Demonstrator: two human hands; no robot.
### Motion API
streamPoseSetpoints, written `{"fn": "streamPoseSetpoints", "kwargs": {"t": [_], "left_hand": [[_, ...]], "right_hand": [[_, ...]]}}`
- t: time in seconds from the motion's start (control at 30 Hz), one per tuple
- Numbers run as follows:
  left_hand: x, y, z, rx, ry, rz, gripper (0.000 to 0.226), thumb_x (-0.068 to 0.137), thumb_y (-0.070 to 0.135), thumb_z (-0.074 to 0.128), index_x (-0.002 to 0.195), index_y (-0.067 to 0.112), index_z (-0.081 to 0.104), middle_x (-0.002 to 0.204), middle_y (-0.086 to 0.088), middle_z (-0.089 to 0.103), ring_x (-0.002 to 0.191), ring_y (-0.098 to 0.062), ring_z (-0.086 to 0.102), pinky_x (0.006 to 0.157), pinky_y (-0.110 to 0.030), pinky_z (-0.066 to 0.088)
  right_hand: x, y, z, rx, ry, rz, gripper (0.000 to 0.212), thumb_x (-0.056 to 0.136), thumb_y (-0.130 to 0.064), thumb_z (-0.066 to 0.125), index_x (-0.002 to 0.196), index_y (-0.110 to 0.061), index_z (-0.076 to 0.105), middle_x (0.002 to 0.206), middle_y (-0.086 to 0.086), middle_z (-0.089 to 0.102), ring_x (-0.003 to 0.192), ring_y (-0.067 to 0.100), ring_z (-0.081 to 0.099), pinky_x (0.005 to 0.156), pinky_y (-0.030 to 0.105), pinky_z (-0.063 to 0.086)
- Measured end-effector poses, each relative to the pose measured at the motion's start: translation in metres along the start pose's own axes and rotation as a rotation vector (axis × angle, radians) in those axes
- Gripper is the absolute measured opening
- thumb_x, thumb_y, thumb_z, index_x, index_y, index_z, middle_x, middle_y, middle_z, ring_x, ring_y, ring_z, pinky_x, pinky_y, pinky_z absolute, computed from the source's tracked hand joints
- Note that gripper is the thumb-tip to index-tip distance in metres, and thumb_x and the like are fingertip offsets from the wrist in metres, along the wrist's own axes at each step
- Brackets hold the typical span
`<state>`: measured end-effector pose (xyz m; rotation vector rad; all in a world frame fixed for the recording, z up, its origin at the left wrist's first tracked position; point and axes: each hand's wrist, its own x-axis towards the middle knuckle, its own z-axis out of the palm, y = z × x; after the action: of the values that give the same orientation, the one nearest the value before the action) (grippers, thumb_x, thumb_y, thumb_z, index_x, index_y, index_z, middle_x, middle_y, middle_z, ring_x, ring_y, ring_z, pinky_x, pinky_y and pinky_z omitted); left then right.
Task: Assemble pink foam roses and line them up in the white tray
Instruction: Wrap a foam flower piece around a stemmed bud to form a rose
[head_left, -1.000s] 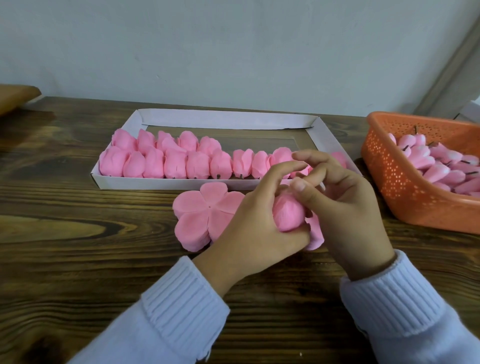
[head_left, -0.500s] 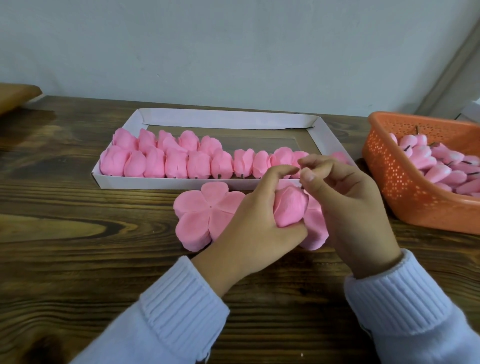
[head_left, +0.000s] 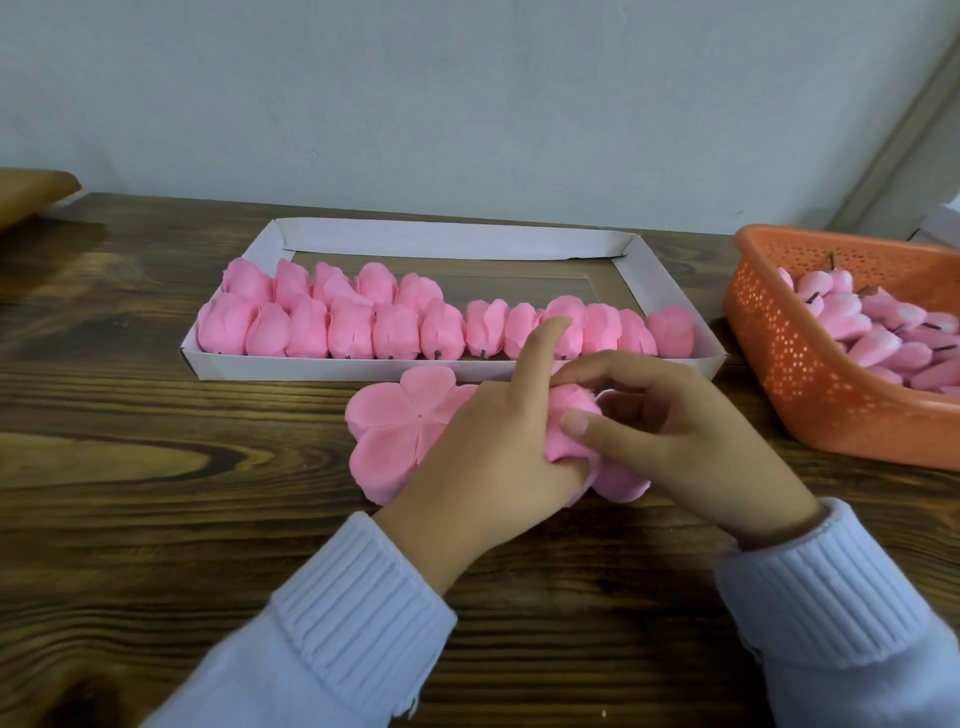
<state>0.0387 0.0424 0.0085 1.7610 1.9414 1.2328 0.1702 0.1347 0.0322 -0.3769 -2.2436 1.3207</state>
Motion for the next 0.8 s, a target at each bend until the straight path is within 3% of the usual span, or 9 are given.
{"fn": "streamPoseSetpoints", "kwargs": {"t": [0.1, 0.2, 0.33, 0.4, 0.47, 0.6, 0.73, 0.8], "left_hand": [[0.0, -0.002, -0.001, -0.085, 0.078, 0.009, 0.084, 0.074, 0.026, 0.072, 0.137, 0.044, 0.02, 0.068, 0.016, 0.058, 0.071, 0.004, 0.06, 0.054, -0.015, 0.048], [0.001, -0.003, -0.002, -0.209, 0.15, 0.011, 0.075, 0.07, 0.029, 0.073, 0.134, 0.037, 0.035, 0.082, 0.019, 0.063, 0.078, 0.001, 0.063, 0.064, -0.02, 0.052], [0.003, 0.0, -0.006, -0.434, 0.099, -0.017, 0.069, 0.065, 0.033, 0.075, 0.117, 0.059, 0.038, 0.107, 0.017, 0.059, 0.096, 0.001, 0.061, 0.074, -0.015, 0.049], [0.003, 0.001, -0.008, -0.541, 0.012, -0.023, 0.076, 0.061, 0.037, 0.077, 0.121, 0.06, 0.036, 0.131, 0.015, 0.048, 0.12, -0.002, 0.052, 0.089, -0.02, 0.049], [0.001, 0.002, -0.009, -0.564, -0.087, -0.031, 0.085, 0.059, 0.04, 0.079, 0.128, 0.055, 0.032, 0.144, 0.006, 0.039, 0.13, -0.009, 0.045, 0.1, -0.027, 0.045], [-0.004, 0.011, -0.01, -0.565, -0.1, -0.014, 0.082, 0.059, 0.023, 0.09, 0.119, 0.049, 0.04, 0.128, 0.018, 0.048, 0.113, 0.018, 0.047, 0.088, 0.0, 0.038], [-0.005, 0.019, -0.01, -0.589, -0.046, 0.075, 0.063, 0.062, 0.023, 0.077, 0.117, 0.035, 0.048, 0.12, 0.014, 0.056, 0.105, 0.007, 0.057, 0.088, -0.009, 0.043], [-0.006, 0.02, -0.009, -0.593, -0.015, 0.056, 0.055, 0.063, 0.025, 0.076, 0.113, 0.032, 0.053, 0.115, 0.01, 0.061, 0.105, 0.0, 0.06, 0.091, -0.014, 0.045]], "right_hand": [[0.0, 0.001, -0.002, 0.112, 0.039, -0.007, 0.023, 0.082, -0.018, 0.066, 0.102, -0.009, 0.068, 0.097, 0.009, 0.072, 0.09, 0.03, 0.068, 0.08, 0.035, 0.056], [0.0, 0.004, -0.003, 0.334, 0.121, 0.031, 0.023, 0.081, -0.019, 0.067, 0.1, -0.006, 0.067, 0.095, 0.018, 0.069, 0.086, 0.031, 0.067, 0.08, 0.039, 0.056], [0.001, 0.002, 0.001, 0.835, 0.031, 0.108, 0.028, 0.082, -0.021, 0.058, 0.103, -0.004, 0.065, 0.086, 0.007, 0.069, 0.076, 0.013, 0.065, 0.066, 0.023, 0.055], [0.002, 0.002, 0.005, 0.992, -0.067, 0.141, 0.04, 0.087, -0.021, 0.052, 0.118, 0.004, 0.057, 0.096, 0.013, 0.069, 0.083, 0.021, 0.067, 0.069, 0.029, 0.058], [0.0, 0.004, 0.009, 1.03, -0.153, 0.183, 0.046, 0.089, -0.026, 0.058, 0.126, 0.002, 0.056, 0.11, 0.02, 0.065, 0.098, 0.03, 0.064, 0.083, 0.041, 0.055], [-0.003, 0.006, 0.021, 1.028, -0.246, 0.291, 0.044, 0.077, -0.038, 0.076, 0.114, -0.015, 0.069, 0.112, 0.007, 0.067, 0.106, 0.021, 0.061, 0.086, 0.035, 0.052], [-0.003, 0.005, 0.029, 1.081, -0.229, 0.342, 0.025, 0.089, -0.027, 0.063, 0.109, -0.014, 0.07, 0.106, 0.004, 0.069, 0.1, 0.015, 0.066, 0.08, 0.03, 0.056], [-0.003, 0.005, 0.03, 1.103, -0.187, 0.357, 0.027, 0.095, -0.017, 0.049, 0.113, -0.01, 0.067, 0.109, 0.006, 0.068, 0.101, 0.016, 0.066, 0.078, 0.031, 0.056]]}}
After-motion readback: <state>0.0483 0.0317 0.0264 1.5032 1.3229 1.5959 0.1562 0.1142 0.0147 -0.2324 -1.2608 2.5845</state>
